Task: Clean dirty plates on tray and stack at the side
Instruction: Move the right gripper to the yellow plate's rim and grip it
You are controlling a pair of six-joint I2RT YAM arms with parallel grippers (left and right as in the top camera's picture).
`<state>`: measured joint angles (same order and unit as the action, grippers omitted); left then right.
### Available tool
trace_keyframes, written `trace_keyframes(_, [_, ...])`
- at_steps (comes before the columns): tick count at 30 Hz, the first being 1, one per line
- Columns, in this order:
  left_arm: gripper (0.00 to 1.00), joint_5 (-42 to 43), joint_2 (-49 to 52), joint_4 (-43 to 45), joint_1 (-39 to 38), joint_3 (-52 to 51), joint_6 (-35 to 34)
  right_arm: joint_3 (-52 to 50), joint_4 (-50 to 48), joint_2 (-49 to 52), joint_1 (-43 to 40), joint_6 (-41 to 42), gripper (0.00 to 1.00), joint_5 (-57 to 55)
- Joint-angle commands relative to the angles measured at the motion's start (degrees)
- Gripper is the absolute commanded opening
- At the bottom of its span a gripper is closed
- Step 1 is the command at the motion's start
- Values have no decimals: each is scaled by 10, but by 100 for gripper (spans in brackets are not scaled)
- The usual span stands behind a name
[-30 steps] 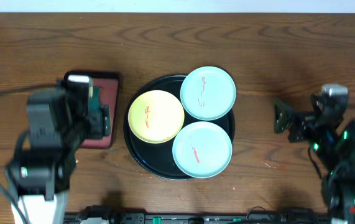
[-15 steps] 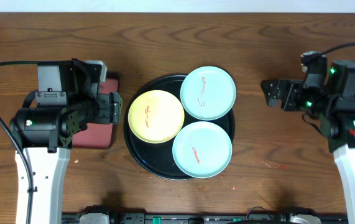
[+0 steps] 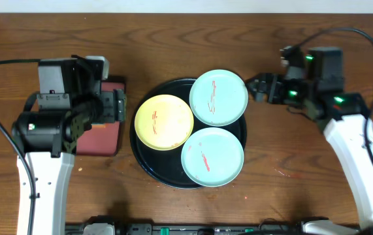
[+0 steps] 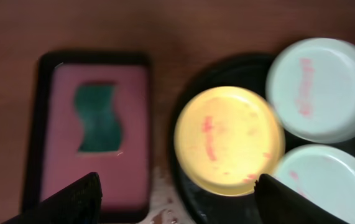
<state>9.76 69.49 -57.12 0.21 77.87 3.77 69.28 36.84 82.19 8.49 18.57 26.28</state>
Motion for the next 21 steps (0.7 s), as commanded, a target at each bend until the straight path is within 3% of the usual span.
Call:
trace_keyframes(1, [79,-99,39,-20,15,21,-69,63,15,51,58,54,82,-53])
trace_keyframes(10, [79,-98,100,-37,79,24,-75,136,25,173,165,120,59,-117])
trace_keyframes(21, [79,-98,103,-28,86,24,-75,138,-7,281,254,173,39,-142])
